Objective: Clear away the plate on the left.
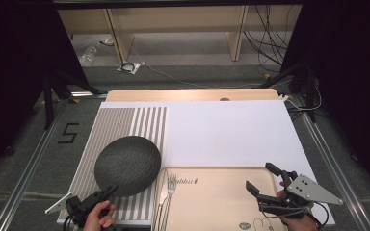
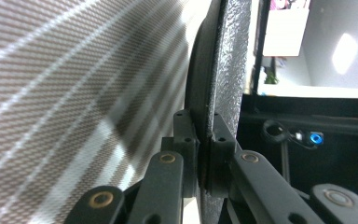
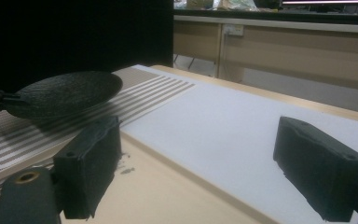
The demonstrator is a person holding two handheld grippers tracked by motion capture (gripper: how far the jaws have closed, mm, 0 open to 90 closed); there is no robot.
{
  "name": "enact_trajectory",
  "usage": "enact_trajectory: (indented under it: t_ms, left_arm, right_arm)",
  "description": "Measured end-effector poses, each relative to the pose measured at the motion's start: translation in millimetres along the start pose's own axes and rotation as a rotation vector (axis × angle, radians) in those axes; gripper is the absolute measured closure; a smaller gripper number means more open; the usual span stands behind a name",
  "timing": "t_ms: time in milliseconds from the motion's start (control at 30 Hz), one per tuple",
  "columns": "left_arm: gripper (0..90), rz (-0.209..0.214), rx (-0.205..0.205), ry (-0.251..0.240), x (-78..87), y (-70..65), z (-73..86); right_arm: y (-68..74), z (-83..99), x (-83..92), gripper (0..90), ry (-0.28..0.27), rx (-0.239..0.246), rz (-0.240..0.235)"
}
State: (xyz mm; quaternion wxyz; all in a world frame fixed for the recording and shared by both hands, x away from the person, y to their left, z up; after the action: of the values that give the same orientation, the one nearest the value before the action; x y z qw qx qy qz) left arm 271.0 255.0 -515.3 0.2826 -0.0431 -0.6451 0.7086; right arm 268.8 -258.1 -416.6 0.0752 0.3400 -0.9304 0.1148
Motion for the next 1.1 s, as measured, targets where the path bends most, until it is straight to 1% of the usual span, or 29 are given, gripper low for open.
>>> enact_trajectory:
  t_ms: [100, 200, 333, 400, 500, 667, 900, 1033, 1100]
  left_arm:
    - [85.1, 0.0, -0.027, 0.028, -1.4, -3.4, 1.2]
    - [85.1, 0.014, -0.033, 0.054, -3.4, -5.8, 4.4]
    - [85.1, 0.018, -0.064, 0.088, -6.2, -9.8, 9.6]
    - [85.1, 0.02, -0.071, 0.103, -7.1, -10.9, 11.7]
    - [85.1, 0.031, -0.065, 0.129, -8.5, -12.0, 15.4]
    - [85.1, 0.04, -0.083, 0.162, -9.8, -15.4, 20.8]
    - [85.1, 0.04, -0.112, 0.21, -13.1, -18.4, 30.9]
    - [85.1, 0.029, -0.138, 0.245, -15.6, -19.5, 37.5]
    - [85.1, 0.026, -0.144, 0.262, -17.1, -19.9, 40.8]
  right_arm:
    - [0.1, 0.0, 0.0, 15.9, 0.0, 0.0, 0.0]
    - [0.1, -0.1, 0.2, 16.0, 0.0, -0.001, 0.0]
    - [-0.4, 0.0, 0.1, 15.9, 0.0, -0.004, 0.003]
    - [-0.7, 0.2, -0.2, 15.9, 0.001, -0.005, 0.004]
    - [-0.6, 0.0, 0.2, 16.0, 0.001, -0.006, 0.004]
    - [-0.6, -0.1, 0.4, 15.9, 0.001, -0.002, 0.005]
    - [-0.9, -0.1, 0.3, 15.9, -0.005, -0.006, 0.006]
    - [-0.9, -0.1, 0.5, 15.9, -0.002, -0.005, 0.006]
    - [-0.9, -0.1, 0.3, 15.9, -0.005, -0.007, 0.007]
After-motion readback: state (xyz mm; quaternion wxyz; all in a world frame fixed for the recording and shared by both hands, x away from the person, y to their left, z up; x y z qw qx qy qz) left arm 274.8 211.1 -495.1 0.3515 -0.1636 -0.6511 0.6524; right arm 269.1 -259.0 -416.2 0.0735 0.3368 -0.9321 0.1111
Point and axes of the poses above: each handheld gripper's, and its own axes: x roughly backward along the jaws, z roughly out of its underside, y roughly to its left, the point moved 2 cm from there along -x, roughly forward along the jaws, and after that the axes turned 10 degrees about x, right-handed, at the moved point
